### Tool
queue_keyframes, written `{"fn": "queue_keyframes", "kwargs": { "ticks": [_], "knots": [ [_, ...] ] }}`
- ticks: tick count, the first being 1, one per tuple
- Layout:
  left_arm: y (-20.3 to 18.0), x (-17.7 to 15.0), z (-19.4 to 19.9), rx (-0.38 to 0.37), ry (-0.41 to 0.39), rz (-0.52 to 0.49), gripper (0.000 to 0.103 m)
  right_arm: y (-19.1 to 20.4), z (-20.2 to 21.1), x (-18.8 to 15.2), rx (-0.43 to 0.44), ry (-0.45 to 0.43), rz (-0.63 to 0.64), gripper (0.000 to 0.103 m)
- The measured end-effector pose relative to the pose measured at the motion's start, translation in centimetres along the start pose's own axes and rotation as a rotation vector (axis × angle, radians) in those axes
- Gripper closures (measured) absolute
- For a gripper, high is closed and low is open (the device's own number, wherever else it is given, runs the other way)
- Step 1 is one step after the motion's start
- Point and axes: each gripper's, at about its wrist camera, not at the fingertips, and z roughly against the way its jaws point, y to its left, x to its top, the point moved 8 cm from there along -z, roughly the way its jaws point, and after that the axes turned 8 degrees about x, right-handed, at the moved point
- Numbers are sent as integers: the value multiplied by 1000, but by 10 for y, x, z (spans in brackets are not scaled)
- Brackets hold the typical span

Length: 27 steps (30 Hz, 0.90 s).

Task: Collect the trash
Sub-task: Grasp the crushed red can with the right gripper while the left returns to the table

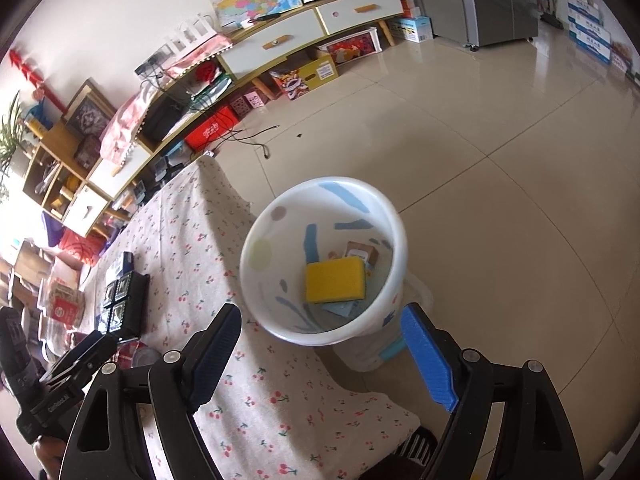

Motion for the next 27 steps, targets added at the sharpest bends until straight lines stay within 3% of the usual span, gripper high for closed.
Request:
{"fn": "queue_keyframes", "kwargs": {
  "ticks": [16,27],
  "knots": [
    [130,-41,37,142,8,110,8,114,-48,-33,10,89,190,18],
    [206,-91,36,182,74,279,8,171,-88,-66,19,181,261,17]
  ]
}}
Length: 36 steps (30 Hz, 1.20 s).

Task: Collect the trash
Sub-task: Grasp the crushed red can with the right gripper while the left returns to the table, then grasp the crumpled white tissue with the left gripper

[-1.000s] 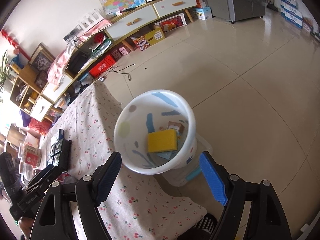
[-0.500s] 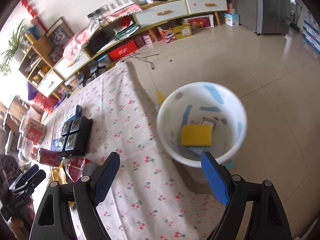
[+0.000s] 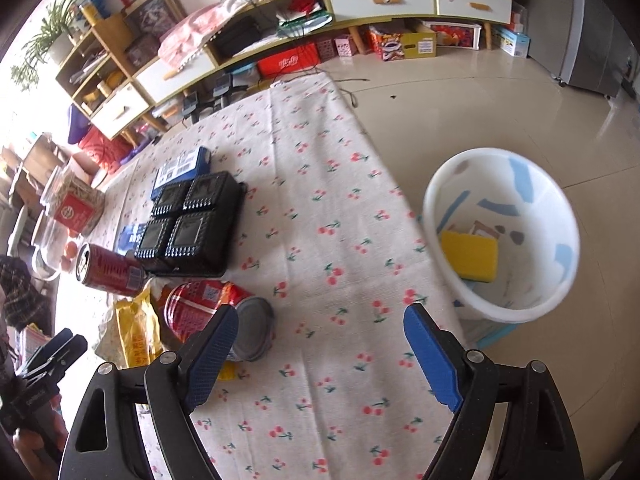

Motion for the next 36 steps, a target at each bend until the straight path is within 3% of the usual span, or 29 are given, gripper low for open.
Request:
{"fn": "queue_keyframes", "kwargs": {
  "ticks": [14,19,28,36],
  "knots": [
    [39,-15,-6,-9,42,104,8,65,-48,-6,93,96,27,16],
    [48,-18,-7,-5,49,120,8,87,-61,-9,89,117,70,14],
    [51,-24,-10,-1,63,125,8,87,-77,-12,16,131,74,11],
    [27,-15,-15,-56,30,76,8,77,-75,-11,37,122,41,15]
  ]
}}
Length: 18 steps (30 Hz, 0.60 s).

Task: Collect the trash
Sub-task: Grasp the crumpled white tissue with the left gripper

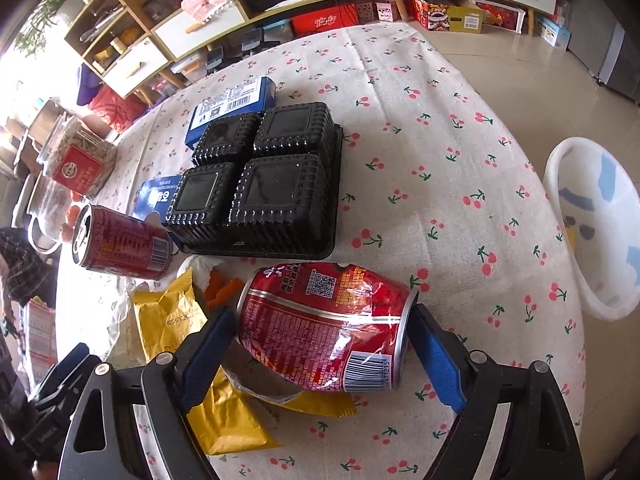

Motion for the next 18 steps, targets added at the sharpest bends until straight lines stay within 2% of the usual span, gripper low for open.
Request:
{"fn": "queue_keyframes", "kwargs": {
  "ticks": [6,10,12,14,18],
  "knots": [
    [-20,9,-11,-72,-18,-24,9,-1,11,0,7,-24,24,15],
    [-30,9,-16,-97,-9,-48,17,-3,23,1,-1,-62,41,15],
    [-34,9,-20,-105,-4,-52,22,-6,28,2,0,-72,40,15],
    [-39,9,-23,-106,2,-66,32,-11,31,0,0,-74,32,15],
    [-40,7,-31,-66,15,-90,44,-17,31,0,1,-68,15,15]
  ]
}}
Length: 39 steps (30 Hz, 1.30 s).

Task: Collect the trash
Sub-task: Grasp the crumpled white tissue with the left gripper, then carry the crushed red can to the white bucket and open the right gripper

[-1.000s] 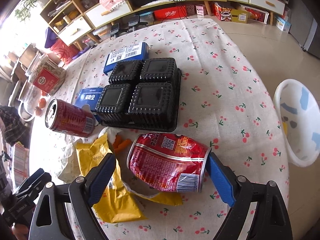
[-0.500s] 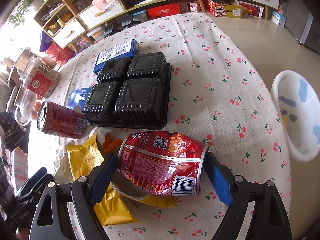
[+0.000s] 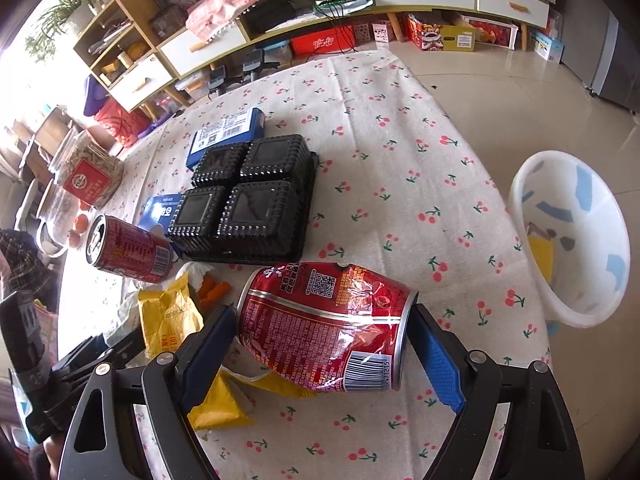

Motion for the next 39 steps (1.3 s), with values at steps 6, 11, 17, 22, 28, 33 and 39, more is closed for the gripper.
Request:
{"fn": "queue_keyframes", "kwargs": {
  "ticks": [6,11,17,22,28,33,39],
  "knots": [
    [3,1,3,16,-5,-5,59,-9,5,-1,2,-3,-12,15],
    [4,-1,9,14,-9,0,62,-17,12,-1,6,-15,-23,15],
    [12,-2,26,1,-29,22,63,-26,25,0,15,-42,-31,15],
    [16,-7,41,-8,-49,30,63,-37,38,1,20,-67,-45,15],
    [10,-13,55,-16,-64,6,63,-59,58,4,14,-109,-75,15],
    [-10,-14,64,-37,-74,-35,63,-90,77,7,-12,-142,-119,15],
    [-50,-6,75,-75,-102,-113,63,-126,97,11,-35,-177,-179,15]
  ]
}}
